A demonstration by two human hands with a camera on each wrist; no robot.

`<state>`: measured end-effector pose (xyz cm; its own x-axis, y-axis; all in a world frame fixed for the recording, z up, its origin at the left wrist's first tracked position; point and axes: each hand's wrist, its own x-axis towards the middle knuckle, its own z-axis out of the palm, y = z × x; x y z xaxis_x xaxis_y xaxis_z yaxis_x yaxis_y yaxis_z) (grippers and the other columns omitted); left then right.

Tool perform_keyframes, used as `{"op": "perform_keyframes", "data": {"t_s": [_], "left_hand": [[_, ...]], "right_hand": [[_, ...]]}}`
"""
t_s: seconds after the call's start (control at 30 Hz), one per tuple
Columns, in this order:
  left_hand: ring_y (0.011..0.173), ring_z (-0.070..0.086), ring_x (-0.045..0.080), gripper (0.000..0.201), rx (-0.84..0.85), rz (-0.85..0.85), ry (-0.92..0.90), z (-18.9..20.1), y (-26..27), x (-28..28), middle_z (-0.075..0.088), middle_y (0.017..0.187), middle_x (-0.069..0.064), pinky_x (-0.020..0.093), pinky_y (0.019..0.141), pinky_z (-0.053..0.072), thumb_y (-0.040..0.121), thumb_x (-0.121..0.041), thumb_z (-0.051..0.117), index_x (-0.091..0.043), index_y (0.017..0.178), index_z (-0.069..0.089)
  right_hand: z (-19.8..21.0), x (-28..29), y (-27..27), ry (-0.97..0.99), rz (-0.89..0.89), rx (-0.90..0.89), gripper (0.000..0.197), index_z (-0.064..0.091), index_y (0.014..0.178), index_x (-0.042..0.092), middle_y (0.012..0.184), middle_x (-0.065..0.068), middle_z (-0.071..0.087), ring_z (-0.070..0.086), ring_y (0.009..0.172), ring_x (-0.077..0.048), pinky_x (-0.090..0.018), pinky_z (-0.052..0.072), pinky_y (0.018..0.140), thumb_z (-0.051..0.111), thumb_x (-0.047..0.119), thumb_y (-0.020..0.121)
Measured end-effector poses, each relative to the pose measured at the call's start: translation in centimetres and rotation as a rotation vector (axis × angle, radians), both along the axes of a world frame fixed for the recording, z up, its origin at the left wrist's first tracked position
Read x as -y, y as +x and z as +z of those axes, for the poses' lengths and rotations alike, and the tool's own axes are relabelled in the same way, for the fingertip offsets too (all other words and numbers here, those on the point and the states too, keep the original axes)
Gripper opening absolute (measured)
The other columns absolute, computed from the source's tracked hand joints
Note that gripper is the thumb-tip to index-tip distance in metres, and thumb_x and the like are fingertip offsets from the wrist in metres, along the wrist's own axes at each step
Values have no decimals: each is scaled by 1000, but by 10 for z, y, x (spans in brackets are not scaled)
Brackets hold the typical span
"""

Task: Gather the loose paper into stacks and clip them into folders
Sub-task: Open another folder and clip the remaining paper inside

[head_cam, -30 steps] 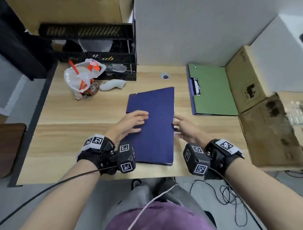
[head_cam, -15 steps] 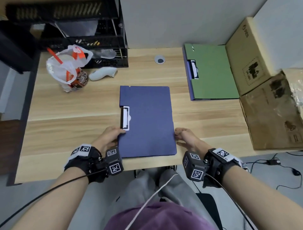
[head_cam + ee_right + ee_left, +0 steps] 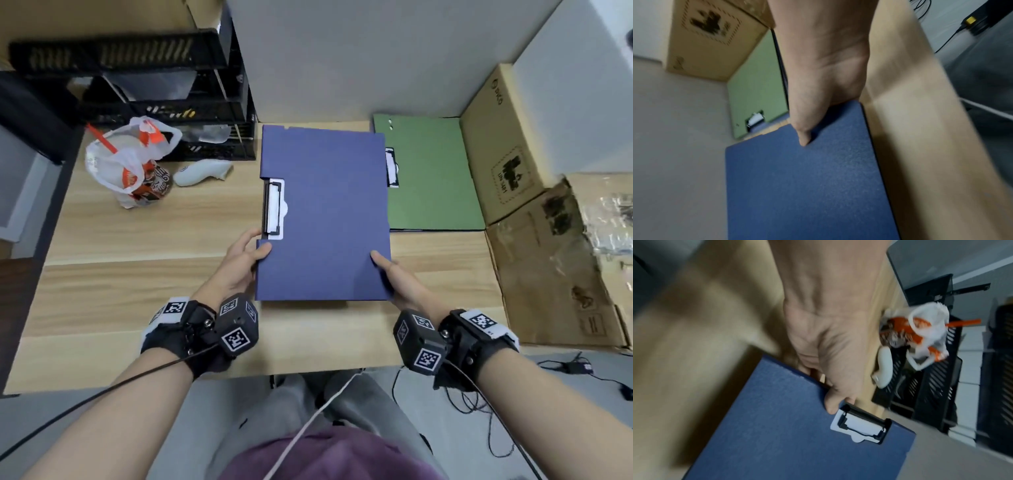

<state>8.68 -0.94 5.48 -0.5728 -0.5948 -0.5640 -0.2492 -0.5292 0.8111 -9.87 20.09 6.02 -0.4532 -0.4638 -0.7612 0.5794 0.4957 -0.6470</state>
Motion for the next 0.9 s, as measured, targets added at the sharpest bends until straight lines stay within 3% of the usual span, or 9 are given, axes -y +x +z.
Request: {"op": "perform_keyframes", "data": {"t_s": [0.07,0.13,0.27,0.33,0.43,0.57,0.67,0.77,0.9], "left_hand": [[67,69,9,33,-24,23,-17,5,-39,-6,73,83,0,21,59,56,95,-2,55,-15,125,54],[69,69,8,31,-47,24,-14,6,-80,-15,72,91,1,22,60,56,95,-3,54,-14,124,55],[70,70,8,21,-14,-24,37,-1,-154,-40,75,83,-7,26,64,58,97,-6,52,-23,103,63],[74,67,15,18,67,-46,32,-15,-184,-52,72,90,1,30,71,56,98,-8,50,-20,104,62],[67,60,16,17,219,-34,-3,-33,-213,-65,64,83,3,26,59,53,100,-10,47,-17,111,58],[82,63,22,15,255,15,-18,-49,-234,-79,66,102,8,41,85,53,96,-12,54,-11,111,57],[81,62,19,14,272,69,-78,-50,-249,-89,63,101,7,34,77,53,93,-10,59,-13,102,48],[84,61,16,24,278,2,-182,-42,-256,-97,62,90,-4,20,65,50,92,2,51,-9,114,49],[108,56,7,39,270,-193,-236,-31,-248,-96,61,117,-3,5,77,45,92,7,45,-6,129,53]], "right_hand": [[11,-11,-28,-3,-59,-31,39,63,123,13,109,1,73,70,99,-17,-36,55,88,54,39,96],[16,-28,-55,-35,-198,8,30,61,119,13,105,-2,72,70,92,-20,-35,60,79,52,33,98],[9,-63,-88,-107,-544,178,14,57,101,8,81,-12,74,73,66,-24,-33,60,65,48,19,101],[2,-73,-94,-112,-648,257,15,55,95,8,78,-15,72,70,72,-28,-35,60,62,44,15,102],[-11,-81,-96,-118,-669,361,18,51,91,3,93,-19,63,63,83,-32,-36,59,63,38,8,103],[-28,-84,-100,-151,-610,445,23,52,96,-3,108,-22,61,60,99,-35,-43,57,81,32,7,104],[-33,-77,-110,-176,-560,439,27,47,120,-7,123,-25,57,62,97,-33,-41,51,93,32,7,103],[-34,-67,-126,-175,-541,375,25,44,122,-3,134,-27,52,59,107,-35,-40,48,96,32,6,103],[-32,-53,-152,-162,-613,309,23,43,122,-4,132,-30,52,58,110,-36,-38,51,91,34,3,102]]}}
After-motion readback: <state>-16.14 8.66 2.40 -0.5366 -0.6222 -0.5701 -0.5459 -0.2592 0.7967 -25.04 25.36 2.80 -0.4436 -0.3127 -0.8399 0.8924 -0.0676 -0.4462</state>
